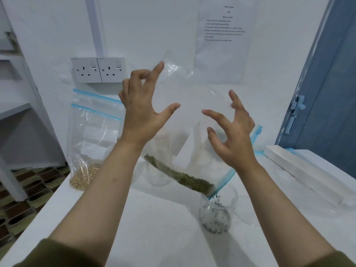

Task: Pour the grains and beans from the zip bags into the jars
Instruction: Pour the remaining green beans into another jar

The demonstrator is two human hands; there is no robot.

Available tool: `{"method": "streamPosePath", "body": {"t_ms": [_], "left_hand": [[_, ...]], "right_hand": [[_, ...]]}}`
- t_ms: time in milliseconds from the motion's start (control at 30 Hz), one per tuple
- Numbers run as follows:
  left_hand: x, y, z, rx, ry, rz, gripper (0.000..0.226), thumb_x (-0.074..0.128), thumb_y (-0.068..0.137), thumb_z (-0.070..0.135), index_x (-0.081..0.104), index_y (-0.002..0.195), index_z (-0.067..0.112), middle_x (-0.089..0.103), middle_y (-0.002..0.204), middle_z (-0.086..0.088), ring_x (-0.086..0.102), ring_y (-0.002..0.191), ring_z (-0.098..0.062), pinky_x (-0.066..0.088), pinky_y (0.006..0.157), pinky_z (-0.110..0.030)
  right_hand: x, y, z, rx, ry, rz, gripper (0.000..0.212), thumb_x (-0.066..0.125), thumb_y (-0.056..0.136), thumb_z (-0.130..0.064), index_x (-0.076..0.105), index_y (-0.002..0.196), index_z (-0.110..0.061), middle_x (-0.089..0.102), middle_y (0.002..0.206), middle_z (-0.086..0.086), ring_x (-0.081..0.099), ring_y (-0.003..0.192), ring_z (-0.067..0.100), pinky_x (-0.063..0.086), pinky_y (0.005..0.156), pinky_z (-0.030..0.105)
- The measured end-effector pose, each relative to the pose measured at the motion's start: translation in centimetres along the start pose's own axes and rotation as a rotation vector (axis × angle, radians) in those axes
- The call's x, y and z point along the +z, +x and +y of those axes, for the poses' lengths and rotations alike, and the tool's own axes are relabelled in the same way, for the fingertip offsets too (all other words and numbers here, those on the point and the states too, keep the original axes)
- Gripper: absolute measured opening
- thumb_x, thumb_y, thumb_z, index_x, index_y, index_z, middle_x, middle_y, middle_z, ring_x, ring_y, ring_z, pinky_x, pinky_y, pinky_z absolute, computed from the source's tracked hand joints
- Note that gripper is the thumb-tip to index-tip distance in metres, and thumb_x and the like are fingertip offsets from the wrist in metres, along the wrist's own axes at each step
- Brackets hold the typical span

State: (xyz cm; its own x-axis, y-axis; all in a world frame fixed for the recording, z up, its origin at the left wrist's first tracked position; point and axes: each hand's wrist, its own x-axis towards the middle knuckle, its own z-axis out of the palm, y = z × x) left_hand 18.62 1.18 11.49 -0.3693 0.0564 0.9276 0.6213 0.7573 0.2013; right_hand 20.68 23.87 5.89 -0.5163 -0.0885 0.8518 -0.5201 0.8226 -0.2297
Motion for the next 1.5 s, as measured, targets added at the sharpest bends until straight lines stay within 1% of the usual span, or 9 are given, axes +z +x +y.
{"method": "streamPosePath", "body": {"t_ms": [133, 233, 333, 500, 633, 733, 1067, 1300, 1500], "left_hand": [[0.0, -0.2, -0.1, 0.011, -0.001, -0.003, 0.081, 0.074, 0.080, 0.050, 0.041, 0.148, 0.023, 0.044, 0.125, -0.011, 0.045, 0.115, -0.028, 0.014, 0.102, -0.011], [0.0, -0.4, -0.2, 0.008, -0.007, -0.005, 0.080, 0.075, 0.080, 0.049, 0.042, 0.148, 0.023, 0.044, 0.125, -0.010, 0.045, 0.115, -0.027, 0.014, 0.102, -0.011], [0.1, -0.5, -0.3, 0.006, -0.009, -0.013, 0.080, 0.074, 0.080, 0.050, 0.041, 0.148, 0.024, 0.044, 0.125, -0.010, 0.045, 0.116, -0.027, 0.014, 0.102, -0.014], [0.1, -0.7, -0.5, -0.009, -0.005, -0.010, 0.080, 0.073, 0.080, 0.051, 0.040, 0.149, 0.026, 0.044, 0.124, -0.011, 0.045, 0.117, -0.027, 0.021, 0.100, -0.027], [0.1, -0.5, -0.4, -0.021, -0.007, -0.007, 0.079, 0.074, 0.080, 0.050, 0.041, 0.148, 0.026, 0.044, 0.125, -0.011, 0.042, 0.118, -0.025, 0.020, 0.100, -0.024], [0.1, -0.1, -0.3, -0.009, -0.010, -0.003, 0.078, 0.073, 0.080, 0.051, 0.042, 0.148, 0.026, 0.044, 0.125, -0.011, 0.041, 0.118, -0.024, 0.013, 0.101, -0.012], [0.3, 0.1, -0.1, 0.004, -0.005, -0.007, 0.077, 0.072, 0.081, 0.053, 0.042, 0.147, 0.028, 0.043, 0.125, -0.010, 0.038, 0.118, -0.022, 0.011, 0.102, -0.011], [0.2, -0.8, -0.3, -0.019, 0.021, 0.018, 0.076, 0.071, 0.082, 0.056, 0.042, 0.147, 0.030, 0.044, 0.129, -0.008, 0.041, 0.122, -0.023, 0.019, 0.099, -0.028], [0.5, -3.0, -0.6, -0.040, 0.110, 0.100, 0.074, 0.069, 0.084, 0.057, 0.042, 0.148, 0.029, 0.035, 0.148, -0.007, 0.034, 0.135, -0.022, 0.015, 0.109, -0.034]], "right_hand": [[-0.5, 0.8, 1.2, 0.017, 0.029, -0.044, 0.041, 0.056, 0.088, -0.035, 0.060, 0.126, -0.048, 0.033, 0.156, -0.004, 0.042, 0.114, 0.017, 0.022, 0.097, 0.038], [-0.7, 0.8, 1.5, 0.012, -0.003, -0.059, 0.042, 0.052, 0.089, -0.039, 0.057, 0.129, -0.051, 0.050, 0.130, -0.011, 0.037, 0.113, 0.020, 0.023, 0.093, 0.038], [-0.6, 0.6, 1.3, 0.008, 0.004, -0.034, 0.043, 0.051, 0.089, -0.039, 0.060, 0.131, -0.040, 0.050, 0.114, -0.006, 0.038, 0.116, 0.020, 0.024, 0.098, 0.042], [-1.1, -0.1, 0.5, -0.056, 0.071, -0.021, 0.044, 0.058, 0.090, -0.029, 0.059, 0.134, -0.022, 0.043, 0.113, -0.003, 0.043, 0.099, -0.011, 0.034, 0.099, 0.040], [-1.8, -0.1, 0.4, -0.033, 0.031, -0.051, 0.044, 0.057, 0.090, -0.032, 0.057, 0.135, -0.030, 0.050, 0.122, -0.003, 0.052, 0.100, 0.008, 0.028, 0.099, 0.036], [-2.1, -0.1, 0.5, -0.030, -0.010, -0.061, 0.044, 0.052, 0.092, -0.033, 0.054, 0.136, -0.033, 0.058, 0.116, -0.006, 0.049, 0.108, 0.008, 0.027, 0.096, 0.037], [-2.0, -0.3, 0.5, -0.023, 0.009, -0.012, 0.046, 0.061, 0.089, -0.030, 0.054, 0.133, -0.039, 0.056, 0.104, -0.008, 0.049, 0.101, 0.010, 0.025, 0.091, 0.035], [-1.5, -0.4, 0.5, -0.042, -0.009, 0.025, 0.048, 0.064, 0.090, -0.033, 0.054, 0.136, -0.035, 0.056, 0.104, -0.002, 0.048, 0.100, 0.014, 0.027, 0.091, 0.037], [-1.1, -0.7, 0.5, -0.081, -0.021, 0.082, 0.051, 0.063, 0.091, -0.035, 0.053, 0.140, -0.029, 0.056, 0.108, 0.006, 0.045, 0.100, 0.015, 0.028, 0.091, 0.040]]}}
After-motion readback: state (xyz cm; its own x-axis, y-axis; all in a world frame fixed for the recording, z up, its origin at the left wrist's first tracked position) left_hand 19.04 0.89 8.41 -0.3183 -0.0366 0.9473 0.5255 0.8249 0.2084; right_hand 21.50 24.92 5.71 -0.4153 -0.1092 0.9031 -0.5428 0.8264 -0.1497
